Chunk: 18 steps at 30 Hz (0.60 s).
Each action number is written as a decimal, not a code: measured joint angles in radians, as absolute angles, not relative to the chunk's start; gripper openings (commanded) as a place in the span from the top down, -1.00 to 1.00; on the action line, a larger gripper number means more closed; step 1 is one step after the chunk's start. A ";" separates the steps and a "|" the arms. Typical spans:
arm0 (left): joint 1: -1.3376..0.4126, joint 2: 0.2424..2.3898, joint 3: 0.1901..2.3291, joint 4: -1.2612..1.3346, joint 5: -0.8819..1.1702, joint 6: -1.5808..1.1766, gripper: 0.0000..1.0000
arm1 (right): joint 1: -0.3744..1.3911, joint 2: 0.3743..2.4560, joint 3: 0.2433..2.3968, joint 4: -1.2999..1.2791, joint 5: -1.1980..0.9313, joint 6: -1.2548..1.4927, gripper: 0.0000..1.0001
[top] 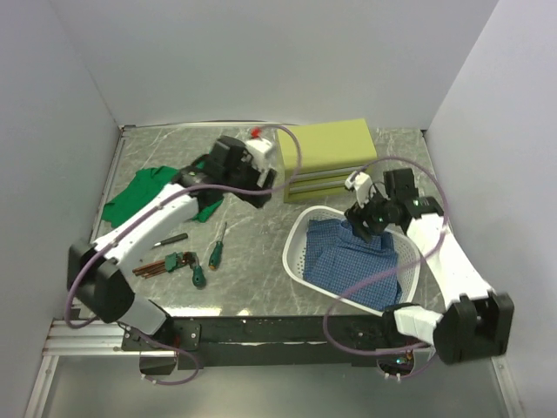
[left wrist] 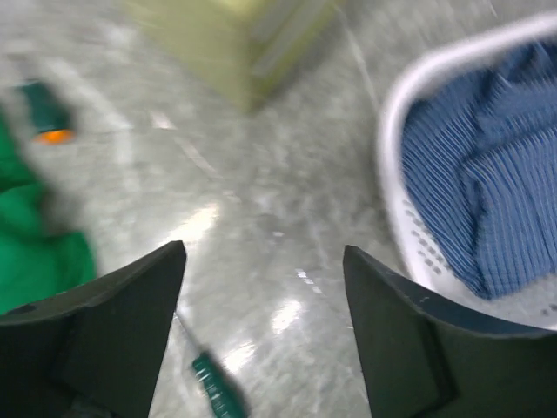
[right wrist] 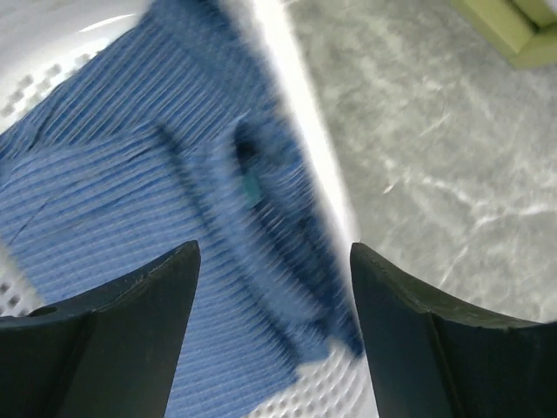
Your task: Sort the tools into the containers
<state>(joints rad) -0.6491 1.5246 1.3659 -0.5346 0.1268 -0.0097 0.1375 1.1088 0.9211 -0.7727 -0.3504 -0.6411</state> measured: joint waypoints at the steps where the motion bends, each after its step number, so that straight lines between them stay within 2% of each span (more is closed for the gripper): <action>1: -0.625 1.496 1.367 -0.540 0.121 -0.017 -0.61 | 0.124 1.160 0.950 -0.769 -0.360 -0.650 -0.53; 10: -0.465 1.463 1.407 -0.551 0.099 -0.031 -0.57 | -0.056 1.382 1.034 -0.751 -0.392 -0.702 -0.49; 14: -0.445 1.490 1.407 -0.551 0.088 -0.027 -0.55 | -0.075 1.376 1.034 -0.755 -0.415 -0.715 -0.50; 18: -0.447 1.496 1.323 -0.528 0.090 -0.027 -0.51 | -0.076 1.275 1.019 -0.694 -0.461 -0.667 -0.57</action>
<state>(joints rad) -0.4465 1.4960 1.3228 -0.5282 0.0902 -0.0269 -0.0757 1.2751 1.0187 -0.6937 -0.4606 -0.6666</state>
